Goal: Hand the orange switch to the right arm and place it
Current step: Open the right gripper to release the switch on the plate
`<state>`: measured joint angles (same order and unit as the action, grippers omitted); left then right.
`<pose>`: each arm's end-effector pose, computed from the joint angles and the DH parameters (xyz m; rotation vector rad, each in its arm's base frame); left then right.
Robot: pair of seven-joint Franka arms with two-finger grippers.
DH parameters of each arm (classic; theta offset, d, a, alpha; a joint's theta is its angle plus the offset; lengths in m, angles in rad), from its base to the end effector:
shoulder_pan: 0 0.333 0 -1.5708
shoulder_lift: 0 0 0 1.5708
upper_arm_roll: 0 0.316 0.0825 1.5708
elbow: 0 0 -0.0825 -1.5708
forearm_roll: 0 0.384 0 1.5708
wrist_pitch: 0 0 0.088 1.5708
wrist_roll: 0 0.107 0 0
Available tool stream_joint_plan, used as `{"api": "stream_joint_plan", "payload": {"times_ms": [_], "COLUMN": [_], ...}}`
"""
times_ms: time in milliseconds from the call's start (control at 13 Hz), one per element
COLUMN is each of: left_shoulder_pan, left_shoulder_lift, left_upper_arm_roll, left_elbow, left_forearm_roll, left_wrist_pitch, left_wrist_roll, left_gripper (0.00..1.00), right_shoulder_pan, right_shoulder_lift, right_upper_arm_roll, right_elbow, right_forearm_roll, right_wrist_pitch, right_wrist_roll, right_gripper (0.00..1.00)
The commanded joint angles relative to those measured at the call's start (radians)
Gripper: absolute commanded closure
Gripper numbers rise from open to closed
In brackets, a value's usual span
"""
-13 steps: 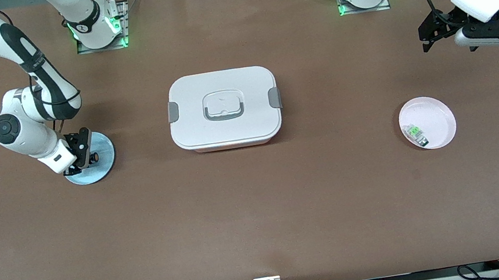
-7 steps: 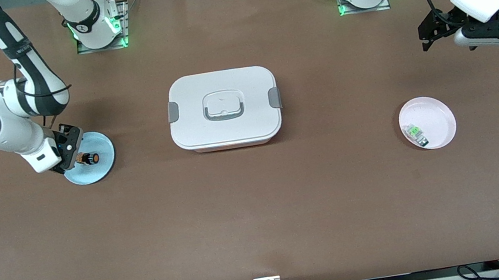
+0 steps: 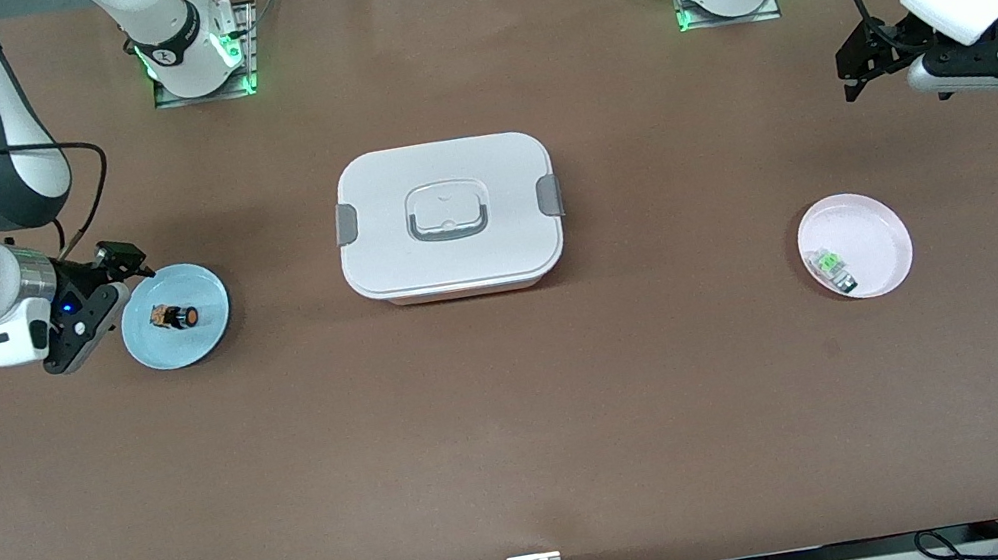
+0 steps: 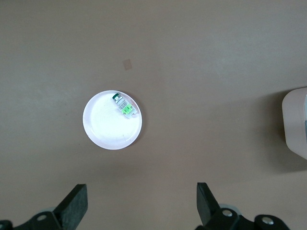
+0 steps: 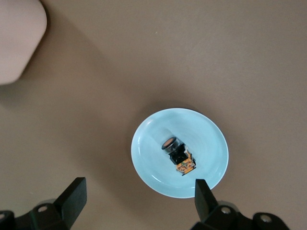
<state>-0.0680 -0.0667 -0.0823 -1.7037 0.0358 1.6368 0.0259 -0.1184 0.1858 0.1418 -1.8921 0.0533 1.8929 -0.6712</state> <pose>0.5322 -0.0783 0.6037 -3.0881 0.2762 -0.0033 0.5818 0.0146 0.3938 -2.8352 -0.9919 0.2258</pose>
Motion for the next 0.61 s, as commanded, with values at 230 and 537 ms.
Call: {"api": "stream_joint_plan", "payload": {"times_ms": [230,537], "left_shoulder_pan": [0.002,0.002], "left_shoulder_lift": [0.004,0.004], "left_upper_arm_roll": [-0.002,-0.002], "left_elbow": [0.021,0.021], "left_forearm_roll": [0.01,0.012], "left_wrist_pitch": [-0.028,-0.028], "left_wrist_roll": [-0.007,-0.007], "left_gripper": [0.0,0.0], "right_shoulder_pan": [0.046,0.137], "right_shoulder_lift": [0.001,0.001], "right_upper_arm_roll": [0.019,0.009], "right_elbow": [0.215,0.363], "right_forearm_roll": [0.02,-0.034], "right_wrist_pitch": [-0.236,-0.373], "right_wrist_roll": [0.489,0.7], "right_gripper": [0.0,0.0]}}
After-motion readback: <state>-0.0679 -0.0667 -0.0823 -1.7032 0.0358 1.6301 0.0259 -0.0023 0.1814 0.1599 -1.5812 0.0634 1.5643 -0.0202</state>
